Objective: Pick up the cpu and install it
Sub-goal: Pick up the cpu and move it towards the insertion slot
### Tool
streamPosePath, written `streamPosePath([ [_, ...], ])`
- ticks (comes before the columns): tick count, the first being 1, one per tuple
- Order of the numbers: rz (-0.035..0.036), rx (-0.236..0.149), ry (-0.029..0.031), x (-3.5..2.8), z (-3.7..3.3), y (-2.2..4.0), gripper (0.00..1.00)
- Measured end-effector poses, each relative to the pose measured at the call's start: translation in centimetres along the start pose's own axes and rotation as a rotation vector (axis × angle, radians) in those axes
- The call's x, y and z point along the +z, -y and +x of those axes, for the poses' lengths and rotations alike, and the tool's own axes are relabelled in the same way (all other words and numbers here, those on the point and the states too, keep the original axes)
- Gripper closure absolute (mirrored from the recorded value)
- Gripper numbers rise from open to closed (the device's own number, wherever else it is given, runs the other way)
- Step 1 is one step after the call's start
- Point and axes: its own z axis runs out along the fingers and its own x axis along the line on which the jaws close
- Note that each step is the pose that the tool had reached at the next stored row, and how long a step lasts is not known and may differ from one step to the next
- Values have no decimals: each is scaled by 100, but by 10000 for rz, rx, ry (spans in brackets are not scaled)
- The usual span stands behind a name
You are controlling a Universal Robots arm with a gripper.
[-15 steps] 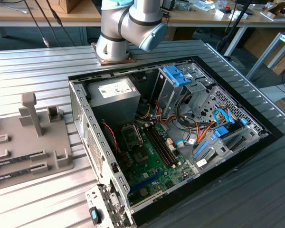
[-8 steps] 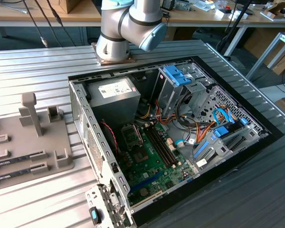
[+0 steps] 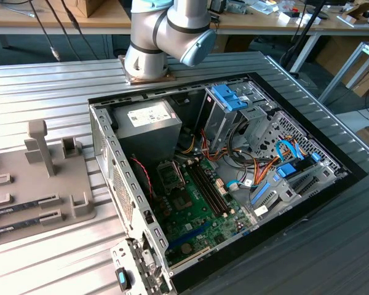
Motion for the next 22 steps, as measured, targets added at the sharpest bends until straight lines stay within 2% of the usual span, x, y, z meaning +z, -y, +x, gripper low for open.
streamPosePath([
  [16, -8, 0, 0, -178, 5, -7, 53],
  [22, -8, 0, -1, -190, 3, -7, 53],
])
